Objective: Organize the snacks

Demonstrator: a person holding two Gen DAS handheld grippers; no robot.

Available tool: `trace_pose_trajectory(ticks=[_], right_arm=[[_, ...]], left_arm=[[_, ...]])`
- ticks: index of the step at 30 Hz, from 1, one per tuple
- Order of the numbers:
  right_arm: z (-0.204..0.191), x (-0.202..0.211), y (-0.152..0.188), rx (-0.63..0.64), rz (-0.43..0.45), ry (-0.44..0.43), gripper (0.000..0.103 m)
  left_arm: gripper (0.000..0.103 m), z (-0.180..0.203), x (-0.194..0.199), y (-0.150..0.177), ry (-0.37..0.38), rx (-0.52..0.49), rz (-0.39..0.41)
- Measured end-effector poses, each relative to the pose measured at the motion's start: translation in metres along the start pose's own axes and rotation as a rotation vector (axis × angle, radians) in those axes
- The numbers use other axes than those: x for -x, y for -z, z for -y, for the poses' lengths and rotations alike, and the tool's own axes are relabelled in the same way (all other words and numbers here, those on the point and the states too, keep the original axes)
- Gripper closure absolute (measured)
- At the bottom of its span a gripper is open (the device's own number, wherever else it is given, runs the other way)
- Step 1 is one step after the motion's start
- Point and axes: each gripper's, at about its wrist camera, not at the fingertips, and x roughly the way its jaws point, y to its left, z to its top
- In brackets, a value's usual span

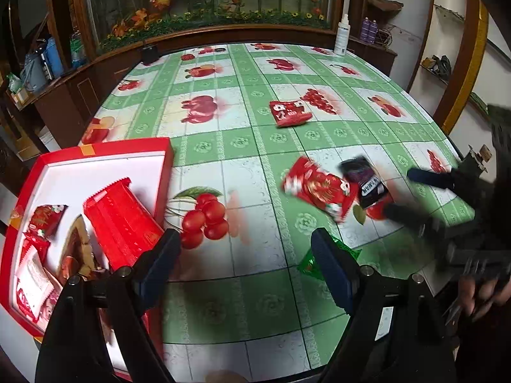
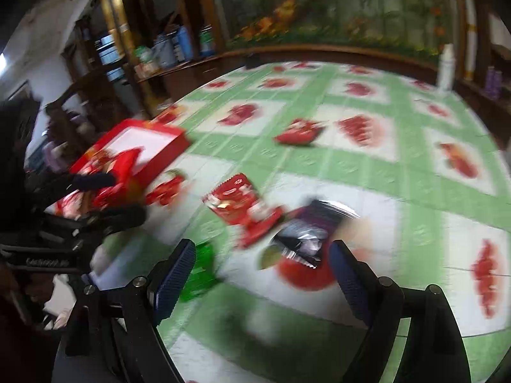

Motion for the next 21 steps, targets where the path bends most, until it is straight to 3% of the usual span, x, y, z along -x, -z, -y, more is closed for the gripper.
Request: trace_pose_trajectory(ticks=[6, 9, 14, 17, 21], right_arm=[[0.033, -0.009, 0.002, -0.115, -0.055, 0.056, 0.016], [0.042, -0.015, 0.004, -0.168, -0.039, 0.033, 0.016], [0.026, -0.028, -0.005, -0.086, -0.055, 0.087, 0.019], [0.021, -0.048, -0.011, -0.062, -0.109, 0.117, 0.033], [0.013, -0.058, -0.015, -0.007, -0.135, 0.188, 0.060]], left_arm=[[0.020, 0.017, 0.000, 0.007, 0.017, -0.064, 0.002], [0.020, 0.025, 0.000, 0.008, 0.028, -0.092, -0.002], [0.020, 0.028, -0.001, 0.011, 0.041, -0.095, -0.017], [0.020, 0.026, -0.004, 0.013, 0.058, -0.082, -0.039], [0.020, 0.025, -0.006, 0.013, 0.095, -0.044, -0.072]])
